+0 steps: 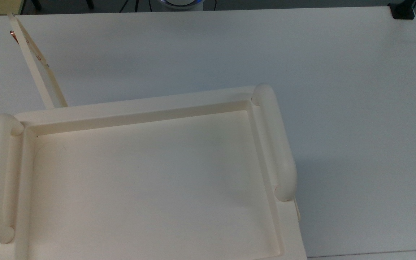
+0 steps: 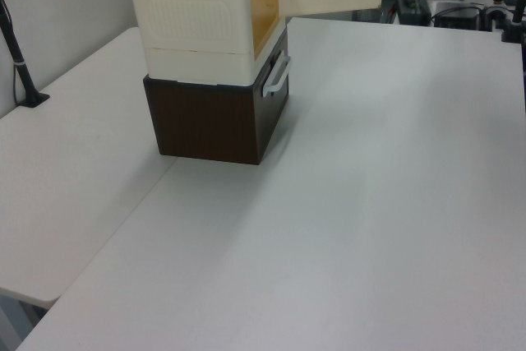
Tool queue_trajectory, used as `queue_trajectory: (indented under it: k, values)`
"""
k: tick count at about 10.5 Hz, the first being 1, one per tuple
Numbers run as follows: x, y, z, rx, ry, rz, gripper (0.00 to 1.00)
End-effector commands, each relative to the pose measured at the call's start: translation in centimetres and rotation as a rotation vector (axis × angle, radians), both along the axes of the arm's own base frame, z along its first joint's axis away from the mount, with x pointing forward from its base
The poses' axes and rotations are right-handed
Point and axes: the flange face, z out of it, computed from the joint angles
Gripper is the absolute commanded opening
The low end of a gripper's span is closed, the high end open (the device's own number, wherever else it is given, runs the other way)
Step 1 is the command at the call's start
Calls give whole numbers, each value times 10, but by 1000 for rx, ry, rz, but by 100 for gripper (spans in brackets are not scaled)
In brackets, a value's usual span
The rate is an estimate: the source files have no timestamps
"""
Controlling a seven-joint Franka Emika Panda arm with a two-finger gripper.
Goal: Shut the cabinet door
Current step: 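Push the cream door with the gripper, swinging it shut against the cabinet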
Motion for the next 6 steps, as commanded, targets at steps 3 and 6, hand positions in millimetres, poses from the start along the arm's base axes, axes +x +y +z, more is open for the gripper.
queue_trajectory:
  k: [3,6]
  values:
    - [13,88,-27,69,205,157,100]
    - [25,138,-29,114,220,233,100]
